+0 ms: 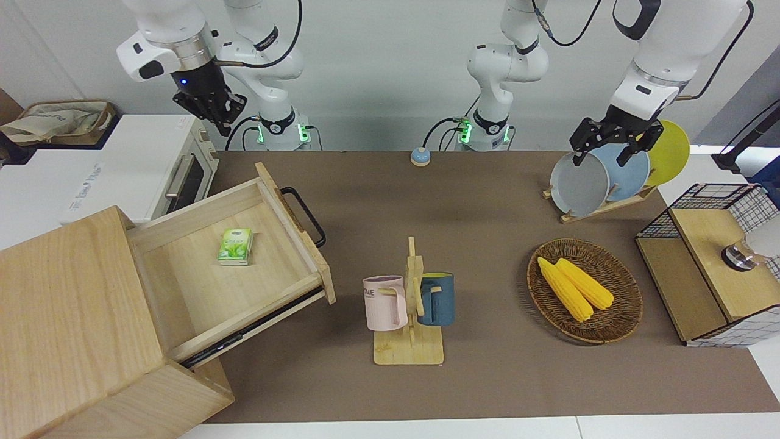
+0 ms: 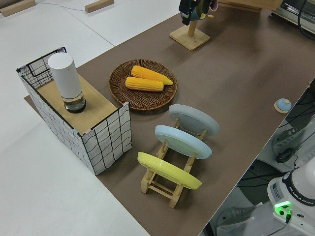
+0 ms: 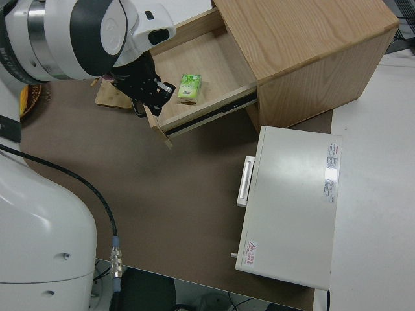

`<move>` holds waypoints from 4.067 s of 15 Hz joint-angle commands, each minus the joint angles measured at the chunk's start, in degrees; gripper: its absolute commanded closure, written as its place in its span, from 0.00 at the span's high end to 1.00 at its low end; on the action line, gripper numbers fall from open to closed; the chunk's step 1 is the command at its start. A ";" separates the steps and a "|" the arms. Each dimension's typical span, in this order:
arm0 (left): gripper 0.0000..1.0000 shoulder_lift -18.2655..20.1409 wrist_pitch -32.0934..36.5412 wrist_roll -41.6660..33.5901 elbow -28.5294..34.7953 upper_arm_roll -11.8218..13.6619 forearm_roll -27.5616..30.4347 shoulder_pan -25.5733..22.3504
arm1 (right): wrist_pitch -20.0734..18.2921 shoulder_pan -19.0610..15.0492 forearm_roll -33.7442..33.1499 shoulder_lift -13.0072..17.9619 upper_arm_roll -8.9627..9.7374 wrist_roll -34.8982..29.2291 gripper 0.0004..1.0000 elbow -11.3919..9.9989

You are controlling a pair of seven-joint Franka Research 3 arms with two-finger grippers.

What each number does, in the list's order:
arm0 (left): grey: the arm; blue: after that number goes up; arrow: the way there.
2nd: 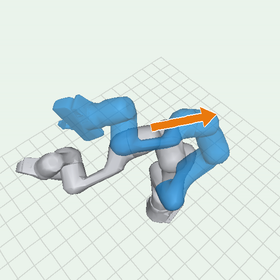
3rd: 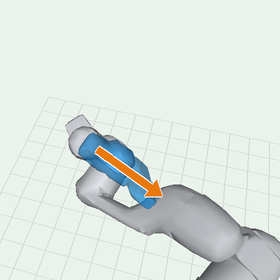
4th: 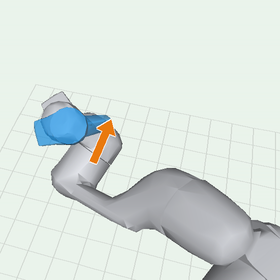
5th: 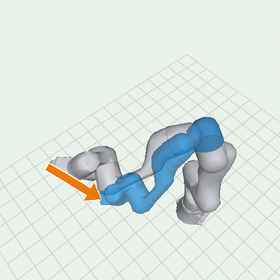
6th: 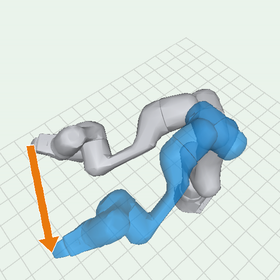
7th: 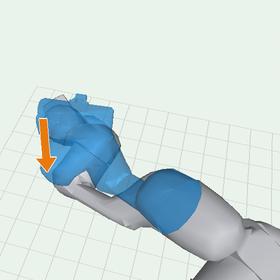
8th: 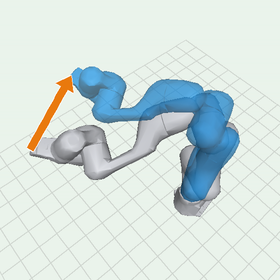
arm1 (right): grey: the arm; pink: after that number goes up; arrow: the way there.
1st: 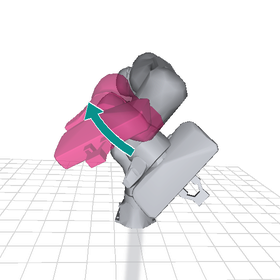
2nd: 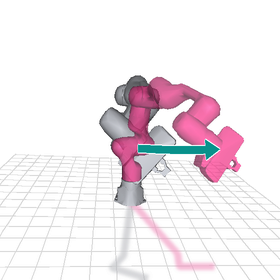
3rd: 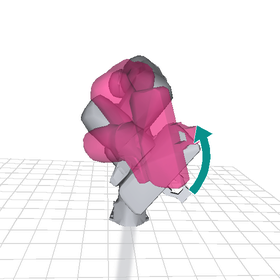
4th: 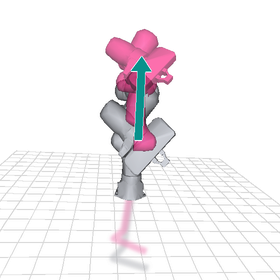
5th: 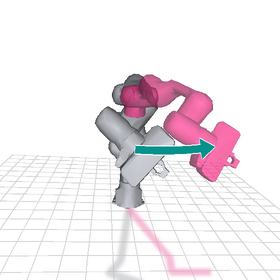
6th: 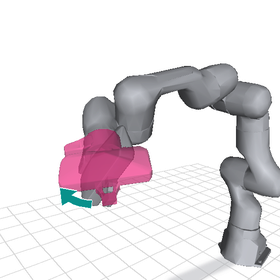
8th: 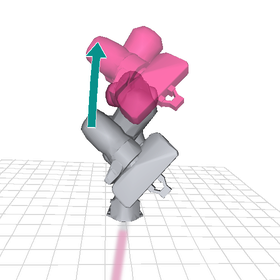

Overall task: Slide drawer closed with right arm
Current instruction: 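Move the right gripper up to the open drawer's front edge, then push the drawer front with the right gripper away from the robot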

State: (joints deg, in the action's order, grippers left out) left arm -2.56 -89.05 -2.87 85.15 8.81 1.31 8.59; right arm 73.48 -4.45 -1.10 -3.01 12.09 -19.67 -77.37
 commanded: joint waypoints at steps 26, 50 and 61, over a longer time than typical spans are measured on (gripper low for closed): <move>1.00 -0.69 -0.07 -0.47 -1.12 0.95 -0.78 0.99 | 19.33 21.15 -0.30 -15.97 -0.75 -55.46 0.00 -0.33; 1.00 -0.69 -0.07 -0.47 -1.12 0.95 -0.78 0.99 | 29.79 16.94 -0.13 -21.78 -6.46 -50.82 0.00 -0.24; 1.00 -0.69 -0.07 -0.47 -1.12 0.95 -0.78 0.99 | 29.88 10.52 -0.04 -22.48 -10.50 -39.14 0.00 -0.15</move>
State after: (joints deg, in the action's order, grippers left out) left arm -2.56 -89.05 -2.88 85.15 8.81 1.31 8.59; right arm 102.30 8.70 -1.10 -25.31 1.39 -63.01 -77.80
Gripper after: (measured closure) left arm 0.000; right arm 0.991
